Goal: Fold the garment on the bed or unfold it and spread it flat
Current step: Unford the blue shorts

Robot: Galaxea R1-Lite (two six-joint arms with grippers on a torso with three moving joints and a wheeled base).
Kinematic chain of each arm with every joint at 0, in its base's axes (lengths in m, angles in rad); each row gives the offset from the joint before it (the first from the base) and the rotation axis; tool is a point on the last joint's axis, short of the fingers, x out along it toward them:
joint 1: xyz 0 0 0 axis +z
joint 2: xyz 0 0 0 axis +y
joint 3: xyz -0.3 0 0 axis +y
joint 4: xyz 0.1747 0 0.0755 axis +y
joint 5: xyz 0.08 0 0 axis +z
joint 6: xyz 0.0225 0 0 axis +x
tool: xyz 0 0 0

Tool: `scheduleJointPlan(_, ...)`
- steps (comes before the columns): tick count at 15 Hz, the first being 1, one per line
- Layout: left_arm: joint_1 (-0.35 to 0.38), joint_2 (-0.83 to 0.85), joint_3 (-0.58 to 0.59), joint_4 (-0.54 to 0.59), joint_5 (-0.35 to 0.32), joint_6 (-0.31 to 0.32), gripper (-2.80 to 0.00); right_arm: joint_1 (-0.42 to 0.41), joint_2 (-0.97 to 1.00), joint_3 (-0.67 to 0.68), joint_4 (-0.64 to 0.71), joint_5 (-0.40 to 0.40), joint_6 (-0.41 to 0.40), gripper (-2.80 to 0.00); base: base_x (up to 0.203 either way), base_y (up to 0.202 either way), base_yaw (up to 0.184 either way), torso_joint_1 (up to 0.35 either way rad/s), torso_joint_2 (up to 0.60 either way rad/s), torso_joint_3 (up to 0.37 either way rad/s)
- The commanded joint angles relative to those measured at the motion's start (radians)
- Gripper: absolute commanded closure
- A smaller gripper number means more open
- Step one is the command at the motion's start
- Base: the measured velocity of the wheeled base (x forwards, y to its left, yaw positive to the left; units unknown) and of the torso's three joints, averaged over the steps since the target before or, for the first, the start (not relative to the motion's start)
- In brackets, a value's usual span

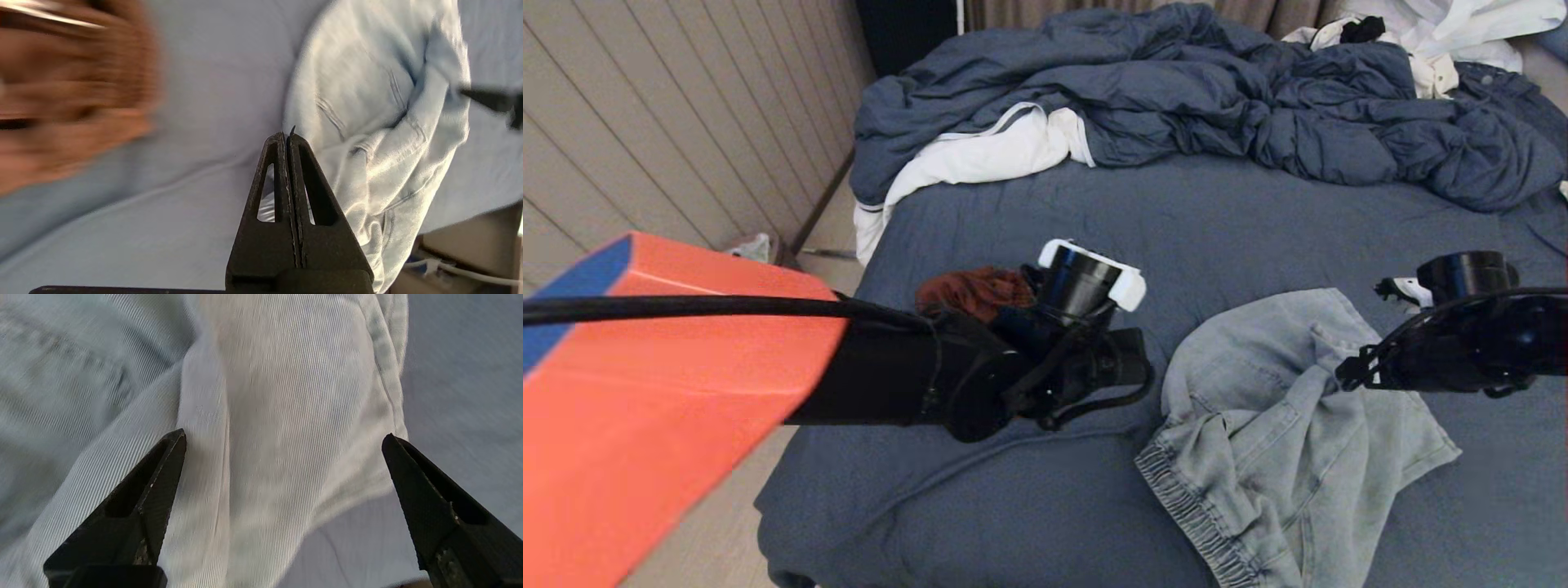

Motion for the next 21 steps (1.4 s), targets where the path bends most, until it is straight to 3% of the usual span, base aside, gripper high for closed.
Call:
scheduleJointPlan(1, -0.038, 0.136, -0.086, 0.005, 0.003, 0.0, 0.0, -0.004, 0.097, -0.066, 0.001, 0.0, -0.001, -2.8, 0.0, 0.0, 0.0, 0.0, 0.0, 0.0)
scheduleJointPlan(4, -0.065, 0.15, -0.091, 0.0, 0.0, 0.019, 0.0, 0.004, 0.106, -0.076, 0.002, 0.002, 0.003, -2.8, 0.0, 0.0, 0.0, 0.0, 0.0, 0.0)
scheduleJointPlan(8, -0.145, 0.153, -0.089, 0.0, -0.002, 0.019, 0.0, 0.001, 0.069, 0.007, 0.002, 0.001, 0.001, -2.8, 0.0, 0.0, 0.0, 0.0, 0.0, 0.0)
scheduleJointPlan(9, -0.156, 0.155, -0.093, -0.001, -0.003, 0.021, 0.0, 0.0, 0.07, 0.023, 0.001, 0.001, 0.001, -2.51, 0.0, 0.0, 0.0, 0.0, 0.0, 0.0)
scheduleJointPlan(10, -0.16, 0.165, -0.104, -0.002, -0.008, 0.02, 0.0, 0.0, 0.077, 0.024, 0.0, 0.001, 0.001, 0.0, 0.0, 0.0, 0.0, 0.0, 0.0, 0.0)
scheduleJointPlan(21, -0.162, 0.175, -0.113, -0.008, -0.01, 0.015, 0.0, -0.005, 0.099, 0.042, -0.001, 0.001, 0.014, 0.0, 0.0, 0.0, 0.0, 0.0, 0.0, 0.0)
